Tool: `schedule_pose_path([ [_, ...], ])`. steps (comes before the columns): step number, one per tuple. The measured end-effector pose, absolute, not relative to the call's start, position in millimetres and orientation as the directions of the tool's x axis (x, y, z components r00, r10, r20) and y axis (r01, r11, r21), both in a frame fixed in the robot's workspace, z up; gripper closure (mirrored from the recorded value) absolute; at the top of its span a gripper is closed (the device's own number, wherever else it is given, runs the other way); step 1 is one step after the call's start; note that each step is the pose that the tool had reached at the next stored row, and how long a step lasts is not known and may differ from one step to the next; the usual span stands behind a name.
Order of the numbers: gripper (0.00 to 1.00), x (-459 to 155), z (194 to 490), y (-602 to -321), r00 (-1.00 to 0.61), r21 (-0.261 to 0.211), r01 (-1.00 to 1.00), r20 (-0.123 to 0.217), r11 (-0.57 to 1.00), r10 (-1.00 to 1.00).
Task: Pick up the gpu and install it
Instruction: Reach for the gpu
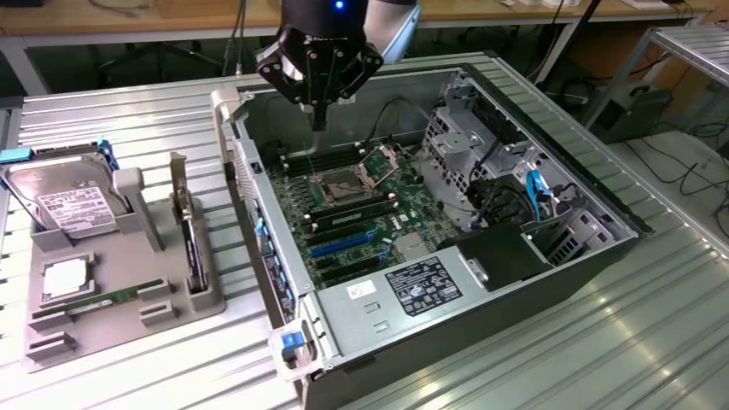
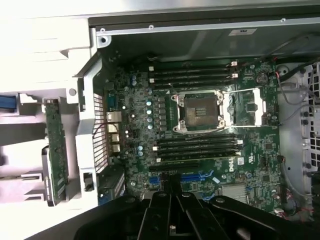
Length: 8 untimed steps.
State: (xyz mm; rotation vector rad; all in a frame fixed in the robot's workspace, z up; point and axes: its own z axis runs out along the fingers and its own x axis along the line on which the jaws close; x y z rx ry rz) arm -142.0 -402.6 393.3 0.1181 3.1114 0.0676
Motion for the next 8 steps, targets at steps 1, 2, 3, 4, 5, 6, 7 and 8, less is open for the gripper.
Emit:
schedule_pose_path([
  [1,0.89,-146,393,-403,-0.997,0.044,0.075,-0.026,0.996,0.076],
  [2,0.89,-151,393,-404,-0.997,0.044,0.075,-0.026,0.996,0.076],
  [3,0.89,-155,393,-405,-0.997,0.044,0.075,-0.026,0.996,0.076],
  [4,0.89,-160,393,-405,-0.997,0.044,0.075,-0.026,0.996,0.076],
  [5,0.89,-164,393,-406,-0.997,0.044,0.075,-0.026,0.996,0.076],
  [6,0.89,-169,393,-406,-0.997,0.044,0.075,-0.025,0.996,0.076],
  [7,0.89,-174,393,-407,-0.997,0.044,0.075,-0.026,0.996,0.076],
  [8,0.89,-178,393,-407,-0.997,0.044,0.075,-0.026,0.996,0.076],
])
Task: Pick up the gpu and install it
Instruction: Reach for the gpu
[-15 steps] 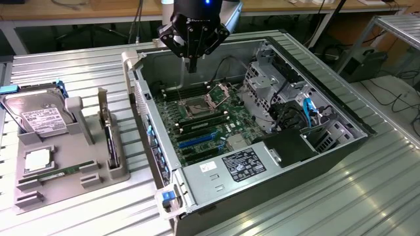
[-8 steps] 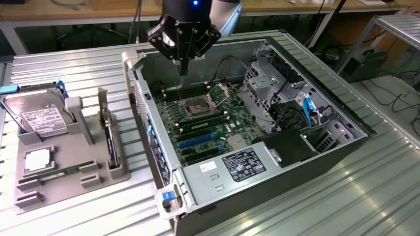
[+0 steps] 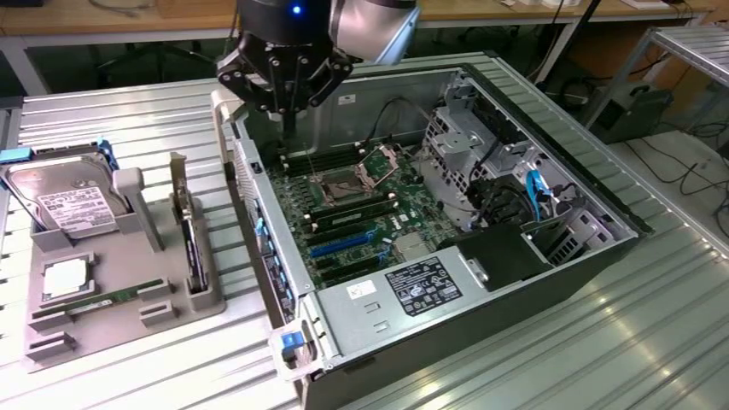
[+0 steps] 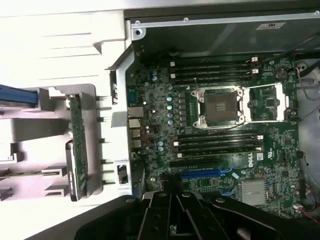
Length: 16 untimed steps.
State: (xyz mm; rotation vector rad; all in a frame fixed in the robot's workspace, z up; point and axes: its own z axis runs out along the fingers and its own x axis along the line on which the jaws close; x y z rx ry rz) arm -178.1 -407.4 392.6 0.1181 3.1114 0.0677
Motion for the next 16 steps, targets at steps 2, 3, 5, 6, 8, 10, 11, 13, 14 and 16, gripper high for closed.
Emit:
schedule_pose_path([
  [2,0.89,-193,390,-409,-0.997,0.044,0.075,-0.025,0.996,0.076],
  [3,0.89,-197,389,-409,-0.997,0.044,0.075,-0.026,0.996,0.076],
  [5,0.89,-208,387,-410,-0.997,0.044,0.075,-0.026,0.996,0.076],
  [6,0.89,-218,385,-411,-0.997,0.044,0.075,-0.026,0.996,0.076],
  [8,0.89,-229,382,-412,-0.997,0.044,0.075,-0.026,0.996,0.076],
  [10,0.89,-242,377,-413,-0.997,0.044,0.075,-0.026,0.996,0.076],
  [11,0.89,-247,375,-413,-0.997,0.044,0.075,-0.026,0.996,0.076],
  [13,0.89,-262,369,-414,-0.997,0.044,0.075,-0.025,0.996,0.076],
  [14,0.89,-266,368,-414,-0.997,0.043,0.075,-0.024,0.996,0.076],
  [16,0.89,-275,365,-414,-0.997,0.043,0.075,-0.02,0.996,0.076],
])
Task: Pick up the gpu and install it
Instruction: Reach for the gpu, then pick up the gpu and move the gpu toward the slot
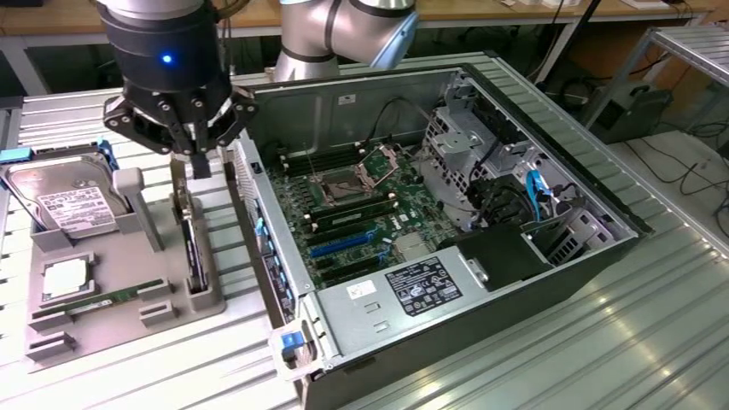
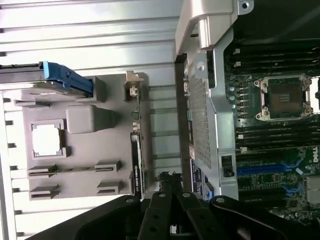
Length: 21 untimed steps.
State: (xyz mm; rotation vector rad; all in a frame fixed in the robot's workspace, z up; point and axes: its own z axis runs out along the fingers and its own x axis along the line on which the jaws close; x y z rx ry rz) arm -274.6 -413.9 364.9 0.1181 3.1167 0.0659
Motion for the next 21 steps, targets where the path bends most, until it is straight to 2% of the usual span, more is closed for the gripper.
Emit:
schedule_pose_path([
  [7,0.89,-289,359,-414,-0.997,0.041,0.076,0.006,0.996,0.076],
  [21,0.89,-289,359,-414,-0.997,0.041,0.076,0.006,0.996,0.076],
])
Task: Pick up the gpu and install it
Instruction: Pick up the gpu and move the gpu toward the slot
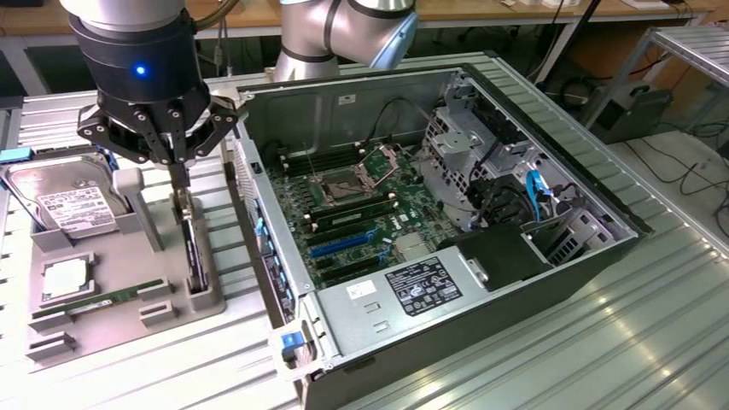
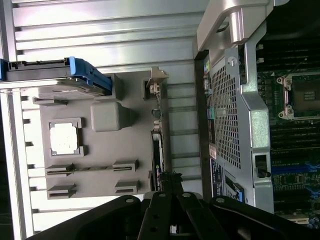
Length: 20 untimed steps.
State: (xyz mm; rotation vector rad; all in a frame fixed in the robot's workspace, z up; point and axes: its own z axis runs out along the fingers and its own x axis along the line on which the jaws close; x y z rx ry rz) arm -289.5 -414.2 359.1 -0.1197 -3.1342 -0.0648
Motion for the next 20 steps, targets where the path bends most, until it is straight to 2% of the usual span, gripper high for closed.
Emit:
schedule_pose_path([
  [1,0.89,-289,359,-414,-0.997,0.041,0.076,0.006,0.996,0.076],
  [3,0.76,-289,359,-414,-0.997,0.041,0.076,0.006,0.996,0.076],
  [5,0.76,-289,359,-414,-0.997,0.041,0.076,0.006,0.996,0.076],
  [6,0.7,-290,359,-414,-0.997,0.041,0.076,0.006,0.996,0.076],
  [7,0.7,-290,358,-414,-0.997,0.041,0.076,0.006,0.996,0.076],
  [8,0.64,-290,356,-414,-0.997,0.041,0.076,0.006,0.996,0.076],
  [20,0.64,-292,331,-414,-0.997,0.041,0.076,0.006,0.996,0.076],
])
